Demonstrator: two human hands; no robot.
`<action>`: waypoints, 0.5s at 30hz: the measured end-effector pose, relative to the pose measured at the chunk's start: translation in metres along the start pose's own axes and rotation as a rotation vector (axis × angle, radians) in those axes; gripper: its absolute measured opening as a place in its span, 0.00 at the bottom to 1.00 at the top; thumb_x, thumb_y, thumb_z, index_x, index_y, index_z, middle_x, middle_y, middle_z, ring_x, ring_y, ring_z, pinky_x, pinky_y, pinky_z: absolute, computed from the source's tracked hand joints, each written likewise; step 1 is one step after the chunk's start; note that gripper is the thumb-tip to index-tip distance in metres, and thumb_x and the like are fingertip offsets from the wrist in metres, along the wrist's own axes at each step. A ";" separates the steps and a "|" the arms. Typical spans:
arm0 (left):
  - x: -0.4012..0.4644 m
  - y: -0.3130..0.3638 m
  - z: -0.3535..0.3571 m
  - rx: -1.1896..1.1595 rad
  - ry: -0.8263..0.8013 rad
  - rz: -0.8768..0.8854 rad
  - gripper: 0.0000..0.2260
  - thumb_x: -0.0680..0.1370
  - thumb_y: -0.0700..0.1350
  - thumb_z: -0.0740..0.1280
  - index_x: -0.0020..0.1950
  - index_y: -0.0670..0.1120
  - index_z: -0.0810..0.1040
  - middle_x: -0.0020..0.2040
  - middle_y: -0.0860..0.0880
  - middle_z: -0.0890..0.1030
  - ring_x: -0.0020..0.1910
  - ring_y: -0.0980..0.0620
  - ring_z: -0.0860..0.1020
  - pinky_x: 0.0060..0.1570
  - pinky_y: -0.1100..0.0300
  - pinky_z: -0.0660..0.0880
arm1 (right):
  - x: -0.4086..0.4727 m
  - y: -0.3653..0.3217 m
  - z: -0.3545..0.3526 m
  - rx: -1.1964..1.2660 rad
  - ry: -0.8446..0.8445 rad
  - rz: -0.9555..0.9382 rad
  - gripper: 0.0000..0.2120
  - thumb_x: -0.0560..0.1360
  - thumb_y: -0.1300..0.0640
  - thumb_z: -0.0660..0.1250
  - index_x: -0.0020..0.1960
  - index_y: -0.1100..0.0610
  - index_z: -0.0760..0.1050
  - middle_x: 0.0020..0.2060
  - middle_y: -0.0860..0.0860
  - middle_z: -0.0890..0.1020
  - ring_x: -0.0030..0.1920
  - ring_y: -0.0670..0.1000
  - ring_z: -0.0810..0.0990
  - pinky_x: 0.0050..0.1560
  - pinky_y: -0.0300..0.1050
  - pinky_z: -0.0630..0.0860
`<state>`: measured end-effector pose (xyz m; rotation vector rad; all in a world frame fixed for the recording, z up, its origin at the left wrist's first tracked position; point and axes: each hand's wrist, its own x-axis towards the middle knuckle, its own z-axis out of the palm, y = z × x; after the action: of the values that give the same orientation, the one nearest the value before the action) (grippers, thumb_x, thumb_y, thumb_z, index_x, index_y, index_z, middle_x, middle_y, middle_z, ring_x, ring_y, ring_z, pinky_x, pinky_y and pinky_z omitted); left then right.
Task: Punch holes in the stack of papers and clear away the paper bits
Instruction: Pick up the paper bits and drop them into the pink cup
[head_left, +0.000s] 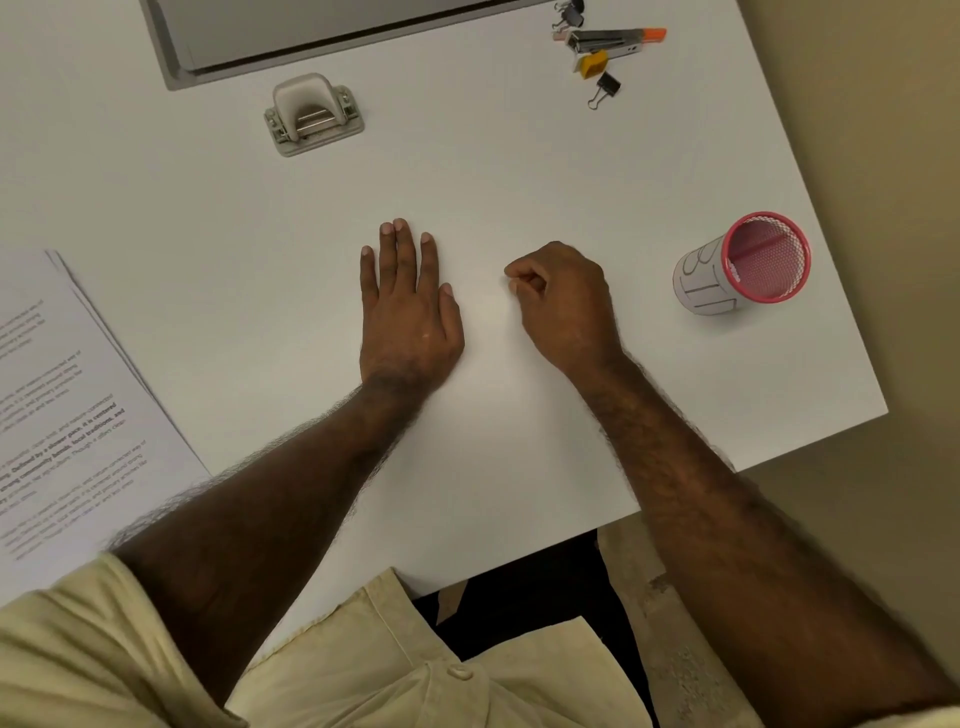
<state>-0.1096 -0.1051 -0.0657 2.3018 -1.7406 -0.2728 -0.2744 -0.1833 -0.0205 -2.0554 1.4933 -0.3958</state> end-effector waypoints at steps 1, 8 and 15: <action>0.000 0.000 0.000 0.000 0.001 -0.001 0.29 0.87 0.50 0.50 0.86 0.39 0.56 0.87 0.36 0.52 0.87 0.38 0.48 0.85 0.40 0.45 | -0.002 0.003 -0.003 -0.013 0.021 -0.046 0.08 0.79 0.65 0.70 0.56 0.60 0.86 0.52 0.54 0.86 0.54 0.55 0.85 0.60 0.49 0.80; 0.000 0.001 0.000 -0.003 0.012 0.009 0.28 0.87 0.49 0.51 0.86 0.39 0.56 0.87 0.35 0.52 0.87 0.38 0.49 0.85 0.40 0.46 | 0.002 0.009 -0.011 -0.149 -0.199 -0.277 0.17 0.82 0.66 0.66 0.69 0.57 0.81 0.65 0.55 0.84 0.66 0.59 0.81 0.72 0.49 0.72; 0.000 0.000 0.000 -0.012 0.010 0.002 0.28 0.87 0.49 0.51 0.86 0.39 0.55 0.87 0.36 0.52 0.87 0.38 0.48 0.85 0.40 0.46 | 0.015 -0.005 -0.005 -0.211 -0.286 -0.190 0.23 0.81 0.66 0.67 0.74 0.53 0.75 0.58 0.54 0.85 0.60 0.57 0.82 0.66 0.53 0.77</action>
<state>-0.1097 -0.1050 -0.0662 2.2892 -1.7318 -0.2704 -0.2689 -0.1974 -0.0148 -2.3147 1.2163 -0.0111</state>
